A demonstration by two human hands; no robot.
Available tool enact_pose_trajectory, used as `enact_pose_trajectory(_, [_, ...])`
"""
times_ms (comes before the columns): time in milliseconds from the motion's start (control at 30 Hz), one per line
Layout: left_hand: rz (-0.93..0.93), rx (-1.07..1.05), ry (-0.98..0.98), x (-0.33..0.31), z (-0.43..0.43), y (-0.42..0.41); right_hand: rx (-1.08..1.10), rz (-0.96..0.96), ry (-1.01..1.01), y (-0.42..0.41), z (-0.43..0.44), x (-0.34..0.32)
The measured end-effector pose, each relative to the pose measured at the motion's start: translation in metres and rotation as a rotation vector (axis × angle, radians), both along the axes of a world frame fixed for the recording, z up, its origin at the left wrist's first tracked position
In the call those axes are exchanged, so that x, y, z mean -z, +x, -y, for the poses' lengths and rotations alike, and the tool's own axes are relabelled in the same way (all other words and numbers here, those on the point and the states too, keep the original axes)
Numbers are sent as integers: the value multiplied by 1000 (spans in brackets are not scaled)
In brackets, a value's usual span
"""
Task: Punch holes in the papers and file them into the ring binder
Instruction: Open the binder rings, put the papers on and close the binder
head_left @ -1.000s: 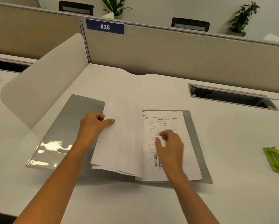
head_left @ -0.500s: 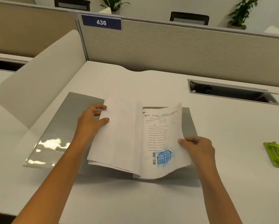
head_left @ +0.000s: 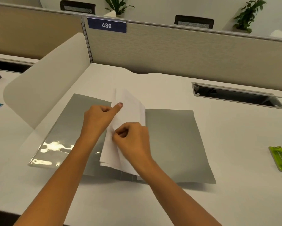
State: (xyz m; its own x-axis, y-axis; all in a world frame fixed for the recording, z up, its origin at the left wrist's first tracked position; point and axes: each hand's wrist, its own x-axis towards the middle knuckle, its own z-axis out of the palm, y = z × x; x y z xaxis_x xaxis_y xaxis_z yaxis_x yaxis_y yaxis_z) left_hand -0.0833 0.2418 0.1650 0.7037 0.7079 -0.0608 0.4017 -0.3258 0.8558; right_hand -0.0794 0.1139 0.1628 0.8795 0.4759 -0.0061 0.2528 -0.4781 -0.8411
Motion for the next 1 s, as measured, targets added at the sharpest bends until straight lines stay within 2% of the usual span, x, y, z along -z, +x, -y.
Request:
enact_pose_trajectory(133, [-53,7,160,0,0,-1,-79,23,29,-5,-9,9])
enact_pose_trajectory(200, [-51,-6,159,2,-5,-4,-64,4,80,-2,-5,16])
enact_pose_trajectory(267, [-33,-27,114,5,-11,-5,7,68,85,9,5,29])
enact_pose_trajectory(400, [-11,-40,27,11,-23,-5,97,208,-123,40,40,89])
enact_pose_trajectory(600, [-27,-103,-57,15,-34,-3,36,302,-414,49,83,157])
enact_pose_trajectory(833, [-22,-125,-167,20,-42,-4,87,404,-490,47,91,171])
enact_pose_trajectory(900, [5,-110,-254,18,-41,-1,85,404,-457,46,91,171])
enact_pose_trajectory(1000, [110,5,-621,9,-29,6,107,366,-329,47,94,169])
